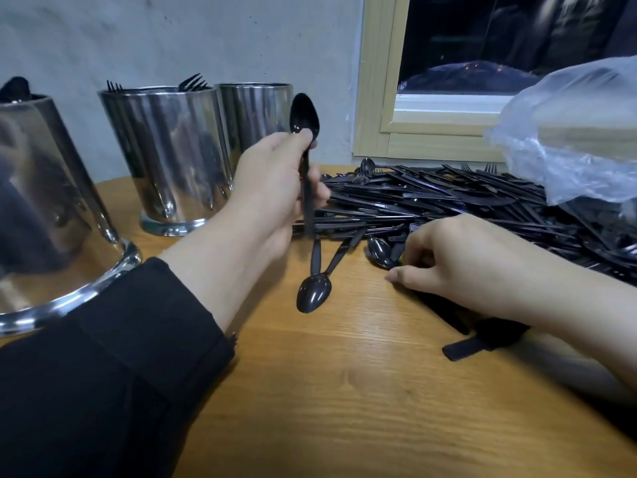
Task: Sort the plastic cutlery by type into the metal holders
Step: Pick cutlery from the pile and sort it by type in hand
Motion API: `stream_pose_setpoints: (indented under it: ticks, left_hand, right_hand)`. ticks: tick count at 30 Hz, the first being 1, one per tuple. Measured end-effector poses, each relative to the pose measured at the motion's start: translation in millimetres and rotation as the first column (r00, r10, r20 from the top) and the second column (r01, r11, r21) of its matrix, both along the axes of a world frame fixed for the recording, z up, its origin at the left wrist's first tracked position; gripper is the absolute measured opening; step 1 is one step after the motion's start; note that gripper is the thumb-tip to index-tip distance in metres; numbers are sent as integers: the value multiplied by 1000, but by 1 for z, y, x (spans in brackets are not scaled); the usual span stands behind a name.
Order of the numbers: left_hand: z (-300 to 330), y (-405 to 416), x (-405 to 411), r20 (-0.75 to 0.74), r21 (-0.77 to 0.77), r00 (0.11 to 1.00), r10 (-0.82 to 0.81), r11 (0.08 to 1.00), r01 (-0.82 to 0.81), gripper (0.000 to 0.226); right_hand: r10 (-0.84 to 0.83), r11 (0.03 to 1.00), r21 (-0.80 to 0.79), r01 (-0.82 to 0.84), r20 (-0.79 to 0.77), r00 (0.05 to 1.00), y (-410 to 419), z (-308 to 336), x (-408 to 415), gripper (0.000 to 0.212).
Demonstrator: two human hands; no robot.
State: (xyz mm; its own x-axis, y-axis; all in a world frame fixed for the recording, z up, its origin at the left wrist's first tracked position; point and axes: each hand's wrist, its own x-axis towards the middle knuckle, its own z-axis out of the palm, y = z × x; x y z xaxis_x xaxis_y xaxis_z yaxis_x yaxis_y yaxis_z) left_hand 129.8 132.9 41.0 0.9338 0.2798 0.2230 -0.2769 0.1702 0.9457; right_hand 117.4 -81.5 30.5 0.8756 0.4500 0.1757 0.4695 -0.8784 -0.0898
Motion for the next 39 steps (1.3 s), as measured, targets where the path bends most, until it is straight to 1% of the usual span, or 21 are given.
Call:
stream_pose_setpoints:
  ticks: [3,6,8,9,10,12,15,18,22,25,28,31,33,35,36,37,38,39]
  left_hand:
    - [-3,-3,3,-43,3,999,-9,1000,10,21]
    - [-2,-6,1,-80,-28,996,-32,999,30,22]
    - [-1,-6,-1,-72,8,996,-49,999,49,22]
    - [-1,-6,-2,-71,59,996,-46,997,51,23]
    - [-2,-7,-3,-73,117,997,-38,992,47,24]
    - [-3,-9,-5,-80,198,996,-36,979,52,27]
    - [-3,-14,-8,-115,245,988,-101,961,127,28]
    - [-4,-22,-11,-121,306,972,-204,924,231,28]
    - [-10,-33,-12,-45,495,971,-237,839,227,29]
    - [-12,-37,-17,-72,514,948,-311,803,302,34]
    - [-11,-37,-18,-78,524,930,-360,779,345,38]
    - [-10,-38,-20,-93,518,931,-354,781,348,35]
    - [-9,-39,-19,-49,545,947,-317,787,291,30]
    - [-7,-35,-15,23,554,972,-234,812,183,27]
    - [-6,-31,-13,56,541,982,-181,832,122,27]
    - [-4,-25,-10,86,525,989,-124,849,61,28]
    - [-3,-20,-7,110,516,992,-63,856,-2,28]
    - [-2,-16,-5,127,517,992,-5,854,-62,29]
  right_hand:
    - [-15,999,49,16,-10,1000,2,0,1,32]
    - [-7,979,205,24,-80,997,2,1,3,32]
    - [23,959,285,10,-115,993,2,0,3,32]
    - [44,943,334,0,-123,991,2,0,2,31]
    - [64,918,398,-12,-119,991,3,0,1,31]
    - [84,836,548,-41,-54,995,4,2,-1,35]
    - [68,686,724,-72,35,997,4,7,-1,32]
    - [81,613,786,-82,40,996,4,7,1,31]
    - [154,520,851,-75,-7,988,4,1,5,25]
    - [169,474,876,-89,9,985,6,0,5,23]
    - [153,462,882,-90,21,988,6,-1,6,23]
    - [149,474,876,-87,18,989,6,-3,8,22]
    - [142,493,864,-102,36,989,8,-4,7,23]
    - [121,554,820,-143,90,989,9,-5,6,24]
    - [136,611,770,-186,130,982,10,-5,4,20]
    - [186,678,690,-255,174,967,12,-5,1,14]
    - [275,743,572,-348,213,937,14,-5,-3,7]
    - [379,786,425,-448,241,893,18,-8,-6,10]
